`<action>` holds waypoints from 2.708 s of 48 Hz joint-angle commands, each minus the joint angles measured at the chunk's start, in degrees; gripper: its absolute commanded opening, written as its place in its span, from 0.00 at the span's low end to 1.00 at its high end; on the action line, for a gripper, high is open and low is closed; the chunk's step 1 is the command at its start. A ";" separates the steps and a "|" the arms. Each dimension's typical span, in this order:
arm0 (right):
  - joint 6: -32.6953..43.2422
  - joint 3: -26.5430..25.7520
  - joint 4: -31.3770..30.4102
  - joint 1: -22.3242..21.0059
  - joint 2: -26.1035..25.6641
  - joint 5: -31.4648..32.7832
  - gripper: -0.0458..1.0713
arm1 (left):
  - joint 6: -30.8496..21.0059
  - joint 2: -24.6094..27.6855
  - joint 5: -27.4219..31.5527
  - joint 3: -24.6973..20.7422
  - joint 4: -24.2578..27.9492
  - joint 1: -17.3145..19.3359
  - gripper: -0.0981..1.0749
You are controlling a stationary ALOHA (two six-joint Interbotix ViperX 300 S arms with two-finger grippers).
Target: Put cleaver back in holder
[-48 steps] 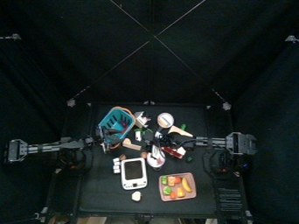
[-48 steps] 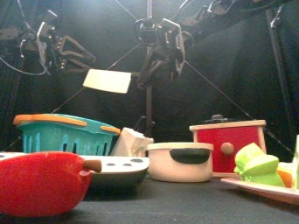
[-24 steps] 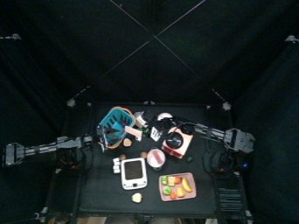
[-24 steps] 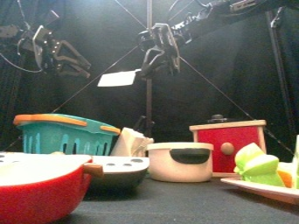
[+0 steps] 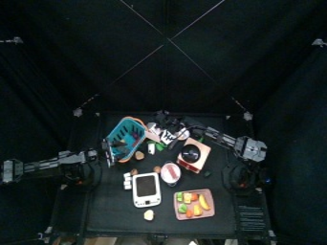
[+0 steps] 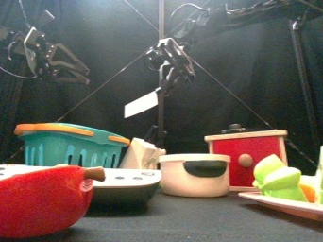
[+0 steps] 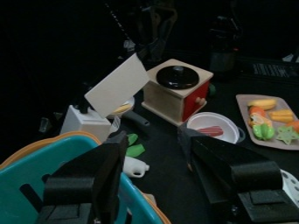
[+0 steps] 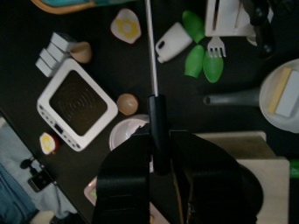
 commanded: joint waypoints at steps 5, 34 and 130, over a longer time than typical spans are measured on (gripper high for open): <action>0.18 -10.90 -2.37 -1.05 2.46 9.40 0.40 | 0.18 0.00 -0.26 -0.53 0.18 0.18 0.82; -1.05 -27.95 -9.40 -1.41 14.85 24.79 0.40 | 0.18 0.00 -0.18 0.18 0.18 0.18 0.82; -1.05 -22.59 -11.07 -1.32 14.33 24.87 0.40 | 0.18 0.00 -0.18 0.62 0.18 0.53 0.82</action>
